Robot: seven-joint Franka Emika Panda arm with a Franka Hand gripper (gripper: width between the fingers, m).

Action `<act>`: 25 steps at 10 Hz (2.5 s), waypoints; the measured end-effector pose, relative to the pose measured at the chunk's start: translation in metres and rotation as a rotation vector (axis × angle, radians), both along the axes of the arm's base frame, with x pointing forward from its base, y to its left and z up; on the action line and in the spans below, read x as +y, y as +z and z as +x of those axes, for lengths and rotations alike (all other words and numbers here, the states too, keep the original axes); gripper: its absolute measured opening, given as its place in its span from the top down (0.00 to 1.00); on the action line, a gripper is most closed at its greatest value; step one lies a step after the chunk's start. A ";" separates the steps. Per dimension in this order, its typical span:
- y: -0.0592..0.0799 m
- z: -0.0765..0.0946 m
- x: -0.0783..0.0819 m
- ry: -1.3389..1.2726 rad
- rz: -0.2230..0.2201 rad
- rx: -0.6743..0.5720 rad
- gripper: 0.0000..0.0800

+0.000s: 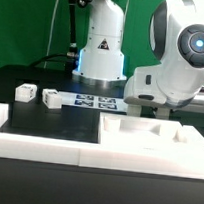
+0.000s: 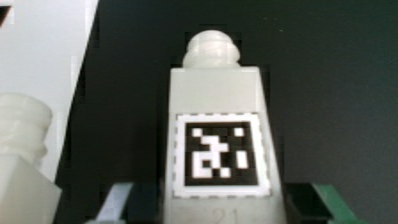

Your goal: Assemble one leg

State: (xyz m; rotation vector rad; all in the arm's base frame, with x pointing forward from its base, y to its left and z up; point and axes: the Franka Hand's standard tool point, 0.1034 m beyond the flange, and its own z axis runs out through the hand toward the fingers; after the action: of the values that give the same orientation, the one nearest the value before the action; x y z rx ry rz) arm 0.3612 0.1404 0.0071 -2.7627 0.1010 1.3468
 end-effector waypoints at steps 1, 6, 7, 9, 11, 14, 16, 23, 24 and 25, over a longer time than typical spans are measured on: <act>0.000 0.000 0.000 0.000 0.000 0.000 0.64; 0.054 0.028 -0.006 0.038 0.073 -0.065 0.64; 0.068 0.035 -0.008 0.033 0.074 -0.090 0.64; 0.074 0.038 -0.009 0.030 0.074 -0.111 0.64; 0.069 0.046 -0.009 0.023 0.070 -0.183 0.64; 0.068 0.061 -0.022 0.029 0.085 -0.364 0.64; 0.085 0.086 -0.025 0.021 0.084 -0.480 0.64; 0.091 0.119 -0.036 0.020 0.040 -0.998 0.64; 0.101 0.128 -0.037 0.016 0.036 -1.057 0.64; 0.108 0.137 -0.037 0.011 0.033 -1.109 0.64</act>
Offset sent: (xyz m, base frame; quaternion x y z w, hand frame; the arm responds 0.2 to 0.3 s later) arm 0.0142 -0.0112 0.0480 0.0117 0.0119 -0.0825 0.9964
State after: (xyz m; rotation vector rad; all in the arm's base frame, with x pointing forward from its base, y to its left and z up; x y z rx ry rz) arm 0.4980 0.1032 0.1149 -3.0115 -0.0034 -0.3033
